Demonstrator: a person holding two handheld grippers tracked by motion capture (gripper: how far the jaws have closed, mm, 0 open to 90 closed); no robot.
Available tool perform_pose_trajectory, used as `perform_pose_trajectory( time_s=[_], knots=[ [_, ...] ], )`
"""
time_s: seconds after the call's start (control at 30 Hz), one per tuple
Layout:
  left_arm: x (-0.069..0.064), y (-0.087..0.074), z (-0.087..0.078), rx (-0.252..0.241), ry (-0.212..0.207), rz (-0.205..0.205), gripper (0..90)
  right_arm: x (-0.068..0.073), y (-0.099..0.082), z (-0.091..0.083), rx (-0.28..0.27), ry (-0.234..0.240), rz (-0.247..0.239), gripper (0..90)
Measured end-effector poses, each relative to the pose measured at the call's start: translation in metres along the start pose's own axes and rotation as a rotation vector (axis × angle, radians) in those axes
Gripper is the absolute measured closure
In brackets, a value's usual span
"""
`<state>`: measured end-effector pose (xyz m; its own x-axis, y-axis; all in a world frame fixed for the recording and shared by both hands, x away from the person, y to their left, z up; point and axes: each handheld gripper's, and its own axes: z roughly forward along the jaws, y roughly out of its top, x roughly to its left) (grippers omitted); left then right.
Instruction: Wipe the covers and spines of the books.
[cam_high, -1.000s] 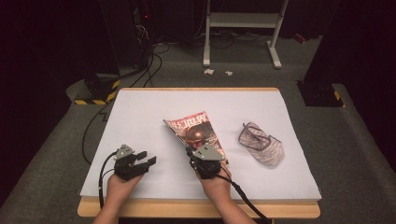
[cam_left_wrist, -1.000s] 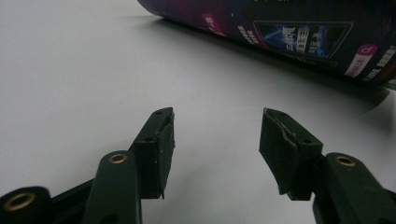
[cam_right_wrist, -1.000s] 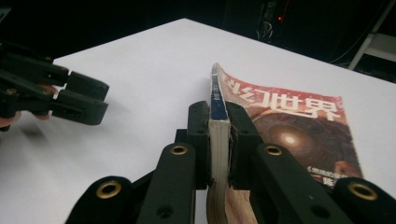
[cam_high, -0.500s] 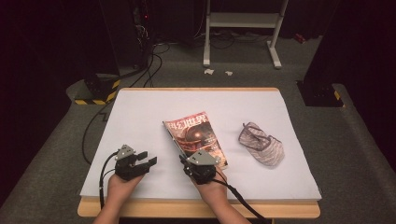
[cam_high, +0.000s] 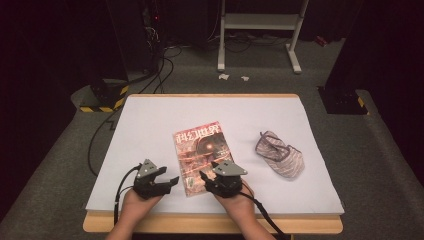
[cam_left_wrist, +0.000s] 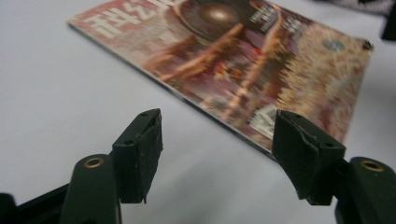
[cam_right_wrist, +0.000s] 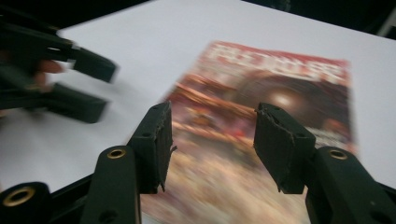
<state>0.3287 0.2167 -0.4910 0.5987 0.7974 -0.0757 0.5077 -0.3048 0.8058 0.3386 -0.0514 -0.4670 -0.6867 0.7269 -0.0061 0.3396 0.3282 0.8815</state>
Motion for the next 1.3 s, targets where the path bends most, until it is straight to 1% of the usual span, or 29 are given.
perform_pose_trajectory(
  time_s=[0.03,0.07,0.13,0.17,0.2,0.27,0.3,0.33,0.37,0.4,0.43,0.47,0.53,0.57,0.63,0.7,0.83,0.93,1.0,1.07,1.13,1.2,1.27,1.3],
  knots=[
    [-0.006,0.0,0.002,0.009,-0.012,0.012,28.4,-0.007,-0.003,-0.004,0.008,-0.017,0.01,46.1],
    [-0.01,0.0,0.004,0.026,-0.023,0.027,27.6,-0.015,-0.007,-0.009,0.017,-0.033,0.018,45.8],
    [-0.021,0.0,0.009,0.066,-0.031,0.046,24.9,-0.028,-0.016,-0.018,0.028,-0.073,0.029,45.5],
    [-0.027,-0.001,0.012,0.087,-0.027,0.061,23.3,-0.035,-0.021,-0.023,0.033,-0.084,0.046,44.8],
    [-0.03,-0.002,0.014,0.099,-0.023,0.073,22.3,-0.043,-0.028,-0.028,0.033,-0.095,0.078,44.3],
    [-0.036,-0.002,0.017,0.12,-0.032,0.086,21.3,-0.052,-0.036,-0.033,0.038,-0.109,0.112,43.9],
    [-0.04,-0.003,0.019,0.124,-0.032,0.086,20.8,-0.057,-0.039,-0.034,0.058,-0.112,0.117,43.0],
    [-0.043,-0.003,0.021,0.132,-0.027,0.091,20.1,-0.061,-0.041,-0.036,0.07,-0.121,0.12,42.9],
    [-0.046,-0.003,0.023,0.142,-0.019,0.098,19.9,-0.066,-0.043,-0.037,0.07,-0.122,0.136,43.2],
    [-0.048,-0.004,0.025,0.159,-0.017,0.11,20.0,-0.069,-0.044,-0.038,0.075,-0.11,0.156,43.6],
    [-0.05,-0.005,0.027,0.16,-0.004,0.128,20.1,-0.072,-0.045,-0.037,0.087,-0.1,0.17,43.6],
    [-0.05,-0.004,0.027,0.153,0.001,0.123,21.5,-0.073,-0.046,-0.035,0.104,-0.092,0.177,44.0],
    [-0.047,-0.004,0.025,0.149,0.007,0.107,29.7,-0.072,-0.047,-0.031,0.137,-0.069,0.184,46.2],
    [-0.045,-0.004,0.025,0.146,-0.006,0.1,32.1,-0.072,-0.048,-0.029,0.15,-0.067,0.184,47.4],
    [-0.043,-0.005,0.023,0.141,-0.006,0.109,35.6,-0.071,-0.049,-0.027,0.164,-0.064,0.187,50.1],
    [-0.04,-0.005,0.022,0.139,-0.001,0.103,40.5,-0.07,-0.049,-0.025,0.176,-0.062,0.181,54.0],
    [-0.033,-0.006,0.019,0.128,0.009,0.088,50.9,-0.066,-0.049,-0.02,0.191,-0.04,0.181,58.3],
    [-0.028,-0.006,0.019,0.126,0.021,0.077,53.7,-0.061,-0.047,-0.017,0.192,-0.022,0.171,61.1],
    [-0.026,-0.006,0.018,0.122,0.03,0.067,55.0,-0.058,-0.046,-0.013,0.202,-0.014,0.166,61.7],
    [-0.023,-0.006,0.018,0.119,0.043,0.06,56.5,-0.054,-0.045,-0.009,0.214,-0.006,0.153,63.0],
    [-0.02,-0.006,0.018,0.118,0.059,0.051,58.3,-0.05,-0.044,-0.007,0.221,-0.007,0.139,63.0],
    [-0.016,-0.006,0.018,0.114,0.066,0.035,59.5,-0.049,-0.043,-0.005,0.221,0.005,0.137,63.0],
    [-0.014,-0.005,0.019,0.108,0.071,0.034,59.9,-0.049,-0.043,-0.004,0.222,0.005,0.133,63.0],
    [-0.014,-0.005,0.02,0.105,0.072,0.027,60.5,-0.049,-0.042,-0.003,0.222,0.004,0.128,63.0]
  ],
)
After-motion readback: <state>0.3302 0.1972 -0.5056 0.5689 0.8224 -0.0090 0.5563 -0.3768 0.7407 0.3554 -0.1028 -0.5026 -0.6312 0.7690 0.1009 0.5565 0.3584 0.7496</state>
